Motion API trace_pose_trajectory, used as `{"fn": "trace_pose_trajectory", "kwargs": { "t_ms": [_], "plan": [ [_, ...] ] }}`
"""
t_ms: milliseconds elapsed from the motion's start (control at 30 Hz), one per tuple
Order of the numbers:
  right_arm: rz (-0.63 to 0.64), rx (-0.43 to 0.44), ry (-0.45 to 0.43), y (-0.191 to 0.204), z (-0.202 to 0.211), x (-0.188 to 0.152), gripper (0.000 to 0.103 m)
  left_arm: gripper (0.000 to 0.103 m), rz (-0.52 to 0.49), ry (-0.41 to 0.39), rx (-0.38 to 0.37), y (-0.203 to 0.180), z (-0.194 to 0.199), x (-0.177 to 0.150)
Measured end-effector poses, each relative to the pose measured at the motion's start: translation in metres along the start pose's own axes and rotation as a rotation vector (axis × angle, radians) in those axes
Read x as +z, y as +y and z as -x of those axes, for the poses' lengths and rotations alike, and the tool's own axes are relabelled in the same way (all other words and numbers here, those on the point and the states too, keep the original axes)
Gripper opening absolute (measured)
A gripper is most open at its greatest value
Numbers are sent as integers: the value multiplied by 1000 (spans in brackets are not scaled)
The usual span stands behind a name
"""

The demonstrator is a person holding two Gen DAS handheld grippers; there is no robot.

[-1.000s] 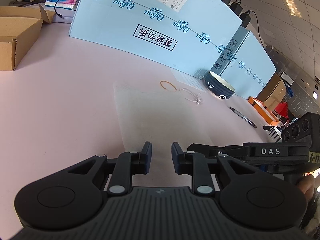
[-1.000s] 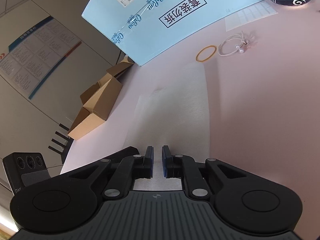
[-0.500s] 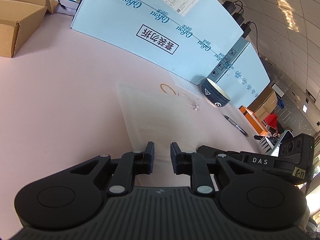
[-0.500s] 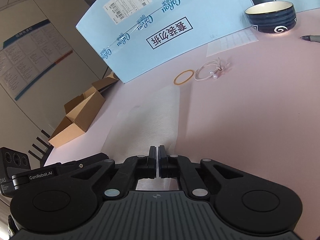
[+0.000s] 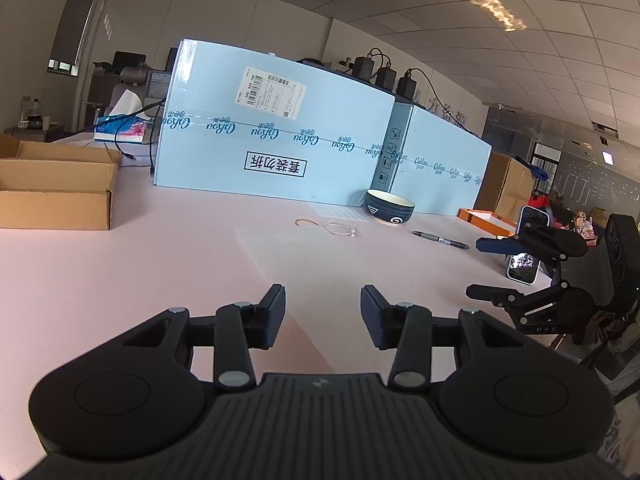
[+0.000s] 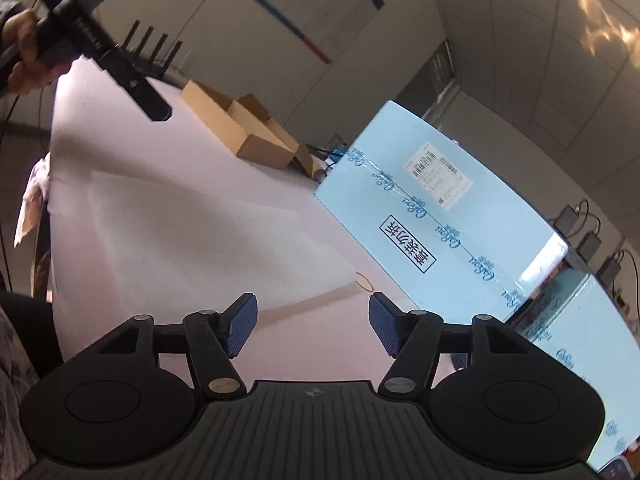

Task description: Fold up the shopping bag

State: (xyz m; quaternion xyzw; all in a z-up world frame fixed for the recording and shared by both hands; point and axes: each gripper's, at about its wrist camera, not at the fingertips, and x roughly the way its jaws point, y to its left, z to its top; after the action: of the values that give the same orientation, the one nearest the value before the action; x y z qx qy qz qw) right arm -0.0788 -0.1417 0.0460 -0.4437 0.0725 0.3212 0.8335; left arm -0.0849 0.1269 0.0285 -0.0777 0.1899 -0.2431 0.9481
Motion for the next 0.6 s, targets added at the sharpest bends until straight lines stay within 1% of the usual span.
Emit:
{"fn": "trace_pose_trajectory", "kwargs": {
  "t_ms": [33,100,133,167,200,233,267,333,367,433,500,533,600],
  "plan": [
    [103,6,-2,8,1,-1,60,54,-14,16,-23,-3,-3,-1],
    [361,16,-23,23,6,-7,61,58,-96,60,-42,-13,-8,-1],
    [418,21,-28,26,7,-9,61,61,-147,80,-50,-19,-7,0],
    [475,32,-36,28,8,-10,63,66,-196,93,-55,-24,-7,0],
    [531,54,-47,30,9,-12,65,75,-284,109,-57,-32,-4,0],
    [559,67,-53,31,10,-13,65,81,-358,119,-51,-39,-2,-1],
    [616,99,-68,34,11,-14,65,83,-423,126,-42,-46,-1,-2],
    [680,120,-99,39,12,-15,65,83,-589,155,-16,-62,-1,-6],
    [726,124,-130,42,13,-15,65,83,-649,171,-9,-67,-1,-8],
    [777,138,-171,43,15,-13,65,83,-774,213,6,-75,-6,-13],
    [811,155,-208,45,16,-10,65,83,-855,249,11,-79,-9,-18],
    [823,158,-220,48,19,-9,65,83,-887,268,1,-79,-10,-19],
    [853,158,-239,50,19,-10,65,83,-917,303,-25,-79,-13,-22]
  ]
}}
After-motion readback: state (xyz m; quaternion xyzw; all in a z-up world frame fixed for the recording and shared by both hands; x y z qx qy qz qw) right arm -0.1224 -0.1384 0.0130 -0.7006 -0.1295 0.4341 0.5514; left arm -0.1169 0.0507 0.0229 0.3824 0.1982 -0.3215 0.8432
